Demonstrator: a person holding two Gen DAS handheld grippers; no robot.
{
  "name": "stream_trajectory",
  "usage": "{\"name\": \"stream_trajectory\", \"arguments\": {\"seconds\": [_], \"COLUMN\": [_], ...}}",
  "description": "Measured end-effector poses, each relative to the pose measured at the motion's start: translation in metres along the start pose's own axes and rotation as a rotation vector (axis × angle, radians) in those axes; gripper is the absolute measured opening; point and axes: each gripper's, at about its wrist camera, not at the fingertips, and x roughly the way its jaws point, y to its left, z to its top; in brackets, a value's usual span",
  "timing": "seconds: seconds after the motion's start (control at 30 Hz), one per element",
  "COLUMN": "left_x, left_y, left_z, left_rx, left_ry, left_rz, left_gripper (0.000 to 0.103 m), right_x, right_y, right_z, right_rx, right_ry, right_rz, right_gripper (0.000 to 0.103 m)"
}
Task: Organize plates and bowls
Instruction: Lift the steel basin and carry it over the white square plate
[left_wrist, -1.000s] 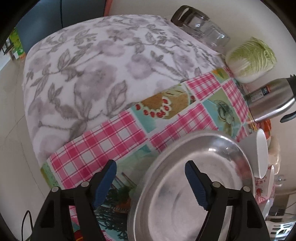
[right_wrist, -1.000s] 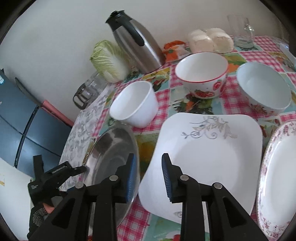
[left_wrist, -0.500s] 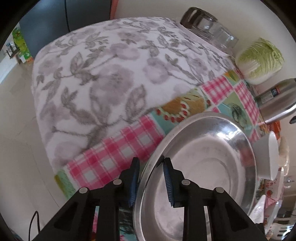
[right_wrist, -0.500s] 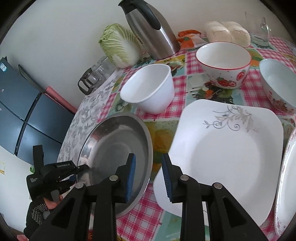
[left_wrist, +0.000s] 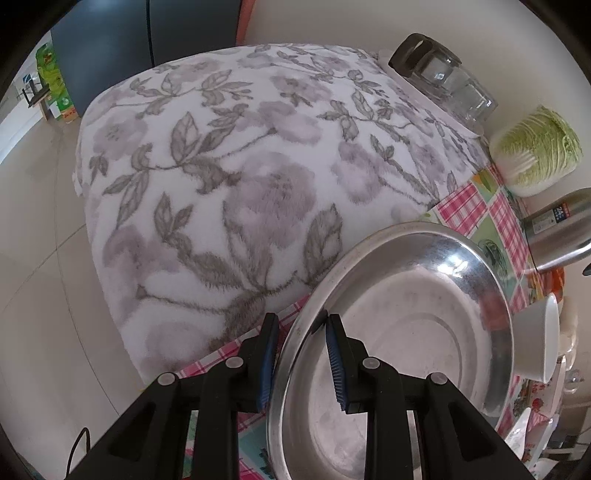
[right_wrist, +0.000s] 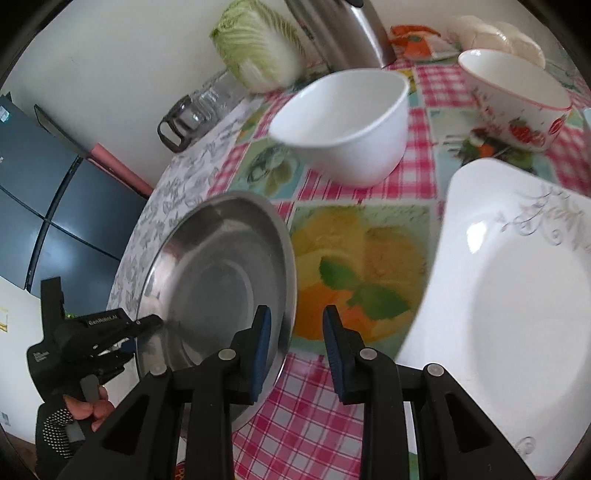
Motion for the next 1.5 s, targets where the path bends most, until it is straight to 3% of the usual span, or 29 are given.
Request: {"name": "stream_trajectory", "arguments": {"seconds": [0.07,0.4,0.67,0.97,1.5], "left_x": [0.000,-0.024,-0.069,-0.103,-0.130], "left_y": [-0.001,-0.006,-0.032,-0.088,-0.193], "left_z": [0.001,0.002,-0.005,-0.036,-0.126], "left_rx": [0.004,0.025,0.086,0.205,0.456], "left_ry": [0.000,-0.056,-0.171,-0.230,-0.221], "left_rz": [-0.001,-0.038,-0.103,-0.206,-0.327], "left_gripper": [0.028,0.026,0.026,0.026,0.026], "right_x": [0.003,-0.019,-0.058,-0.113,-0.208], "right_y": [0.006,0.025,0.031,-0.007,-0.097], "right_z": [-0.003,-0.005,-0.002,-0.005,-0.026], "right_rx": [-0.027,-0.113,-0.154,-0.101,0.021], "right_ry": [-0.001,-0.045,-0.128,-0.206,-0.324], "right_rz": [-0.002,-0.035,-0.043,-0.057,-0.155], "right_gripper": [0.013,0.013,0.014,0.015,0.015]}}
